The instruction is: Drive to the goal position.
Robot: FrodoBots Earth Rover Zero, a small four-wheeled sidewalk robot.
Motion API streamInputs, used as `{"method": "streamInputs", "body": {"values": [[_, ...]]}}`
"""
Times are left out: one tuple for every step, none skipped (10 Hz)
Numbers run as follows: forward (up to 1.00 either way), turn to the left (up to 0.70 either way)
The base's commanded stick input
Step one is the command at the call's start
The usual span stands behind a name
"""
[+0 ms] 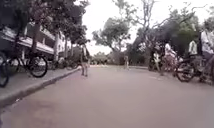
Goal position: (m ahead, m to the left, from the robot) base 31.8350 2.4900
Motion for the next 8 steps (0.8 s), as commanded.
{"method": "streamInputs", "body": {"values": [[0.70, 0.00], [0.70, 0.00], [0.70, 0.00], [0.70, 0.00], [0.70, 0.00], [0.70, 0.00], [0.70, 0.00], [0.80, 0.00]]}}
